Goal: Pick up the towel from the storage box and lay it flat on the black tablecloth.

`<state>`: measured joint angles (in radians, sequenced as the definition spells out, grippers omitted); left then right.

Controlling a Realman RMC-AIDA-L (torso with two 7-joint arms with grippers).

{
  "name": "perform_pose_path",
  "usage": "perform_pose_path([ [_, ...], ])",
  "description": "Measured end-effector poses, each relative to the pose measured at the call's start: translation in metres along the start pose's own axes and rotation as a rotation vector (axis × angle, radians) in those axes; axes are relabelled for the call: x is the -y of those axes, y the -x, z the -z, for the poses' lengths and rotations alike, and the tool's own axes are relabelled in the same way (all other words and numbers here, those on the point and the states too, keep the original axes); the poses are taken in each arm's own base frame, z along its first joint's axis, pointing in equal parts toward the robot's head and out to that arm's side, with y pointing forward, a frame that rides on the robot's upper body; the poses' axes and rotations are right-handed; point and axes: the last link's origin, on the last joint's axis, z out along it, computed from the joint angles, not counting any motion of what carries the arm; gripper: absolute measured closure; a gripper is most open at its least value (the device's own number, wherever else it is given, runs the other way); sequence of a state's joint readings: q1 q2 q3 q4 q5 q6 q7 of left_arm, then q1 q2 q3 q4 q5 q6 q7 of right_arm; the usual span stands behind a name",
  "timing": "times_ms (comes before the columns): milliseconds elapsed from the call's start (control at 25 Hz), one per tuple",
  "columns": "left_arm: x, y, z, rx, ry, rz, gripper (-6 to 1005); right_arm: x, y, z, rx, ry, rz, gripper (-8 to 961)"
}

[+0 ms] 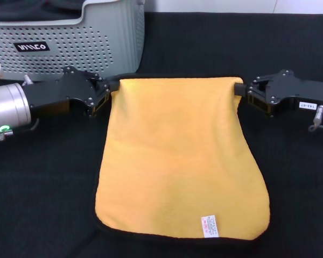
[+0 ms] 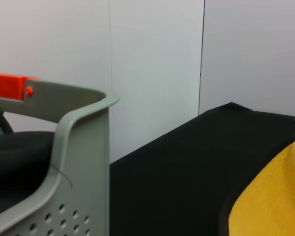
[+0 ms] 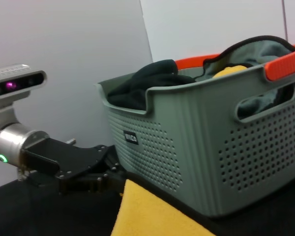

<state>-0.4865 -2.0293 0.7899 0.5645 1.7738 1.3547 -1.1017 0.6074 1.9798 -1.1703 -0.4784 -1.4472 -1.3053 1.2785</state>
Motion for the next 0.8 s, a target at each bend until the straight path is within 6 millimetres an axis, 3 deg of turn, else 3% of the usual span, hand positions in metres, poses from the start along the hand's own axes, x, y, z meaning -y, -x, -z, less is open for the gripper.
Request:
perform_pose_path([
  [240, 0.001, 0.005, -0.003, 0.025, -0.021, 0.002, 983, 0.002, -0.004, -0.009, -0.021, -0.044, 0.004, 895],
  [440, 0.004, 0.009, -0.007, 0.041, -0.07, 0.022, 922, 0.007, -0.006, -0.01, -0.02, -0.089, 0.009, 819],
  [560, 0.007, 0.011, -0.008, 0.051, -0.097, 0.026, 832, 0.012, -0.007, -0.011, -0.028, -0.13, 0.0, 768],
  [800, 0.013, 0.009, -0.003, 0.038, -0.131, 0.05, 663, 0.024, -0.005, -0.006, -0.034, -0.197, -0.006, 536],
])
